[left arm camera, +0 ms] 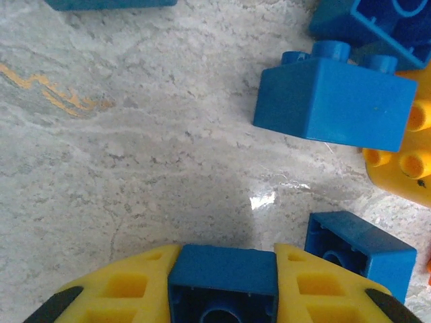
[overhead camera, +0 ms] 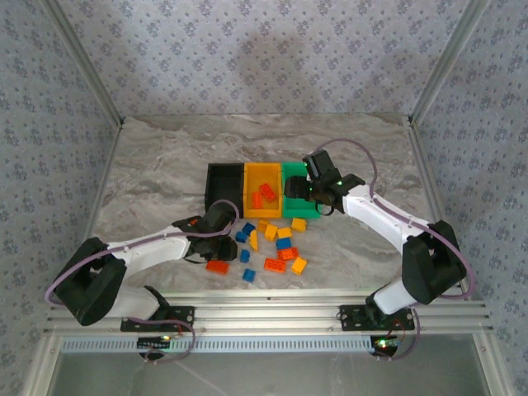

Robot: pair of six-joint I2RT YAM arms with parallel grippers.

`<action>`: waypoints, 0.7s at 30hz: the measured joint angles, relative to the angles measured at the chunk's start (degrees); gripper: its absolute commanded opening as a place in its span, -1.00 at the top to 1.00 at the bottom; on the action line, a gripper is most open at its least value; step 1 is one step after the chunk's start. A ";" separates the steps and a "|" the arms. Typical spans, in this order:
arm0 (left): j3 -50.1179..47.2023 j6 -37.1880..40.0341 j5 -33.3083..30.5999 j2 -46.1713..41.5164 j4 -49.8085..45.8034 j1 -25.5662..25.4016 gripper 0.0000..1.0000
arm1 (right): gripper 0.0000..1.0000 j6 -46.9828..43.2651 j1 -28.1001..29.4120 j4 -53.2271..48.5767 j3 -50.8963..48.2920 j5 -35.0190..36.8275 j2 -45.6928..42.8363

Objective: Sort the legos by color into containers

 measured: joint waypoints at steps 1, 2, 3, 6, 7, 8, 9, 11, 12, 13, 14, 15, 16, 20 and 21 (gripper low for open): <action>0.00 0.00 -0.04 -0.26 -0.35 0.00 0.62 | -0.57 0.02 -0.02 0.00 0.00 0.00 -0.02; 0.09 0.00 -0.24 -0.76 -1.01 0.00 0.62 | -0.57 0.15 -0.07 0.00 -0.02 0.00 -0.02; 0.33 0.04 -0.35 -1.27 -1.77 0.00 0.63 | -0.57 0.17 -0.11 0.00 -0.07 0.00 -0.11; 2.64 0.48 -0.76 -2.97 -4.79 0.00 0.62 | -0.57 0.42 -0.37 0.00 -0.87 0.02 -1.11; 3.87 0.66 -0.90 -3.39 -5.64 0.00 0.63 | -0.57 0.57 -0.46 -0.02 -1.25 0.04 -1.57; 5.75 0.92 -0.94 -3.82 -6.64 0.00 0.63 | -0.57 0.63 -0.61 -0.04 -1.73 0.04 -2.19; 7.65 1.20 -1.09 -4.04 -7.26 0.00 0.63 | -0.57 0.70 -0.76 -0.09 -2.23 0.04 -2.78; 11.63 1.86 -1.11 -4.13 -8.02 0.00 0.63 | -0.57 1.03 -1.11 -0.15 -3.52 0.07 -4.24; 13.94 2.25 -1.11 -3.96 -8.02 0.00 0.63 | -0.57 1.09 -1.33 -0.22 -4.37 0.11 -5.09; 15.96 2.58 -1.11 -3.61 -8.20 0.00 0.63 | -0.57 1.27 -1.51 -0.26 -5.11 0.24 -5.79; 18.58 2.99 -1.09 -2.67 -8.11 0.00 0.64 | -0.57 1.46 -1.75 -0.44 -6.14 0.46 -6.73; 21.16 3.37 -1.03 -1.31 -7.91 0.00 0.65 | -0.57 1.55 -1.97 -0.59 -7.04 0.61 -7.52; 23.67 3.74 -0.83 0.42 -7.65 0.00 0.65 | -0.57 1.70 -2.12 -0.70 -7.74 0.70 -8.13; 35.56 5.57 0.15 11.26 -6.40 -0.37 0.67 | -0.57 2.78 -2.69 -2.40 -10.84 1.40 -10.86; 39.12 6.05 0.59 14.71 -6.12 -0.59 0.68 | -0.57 3.02 -2.78 -3.06 -11.63 1.60 -11.69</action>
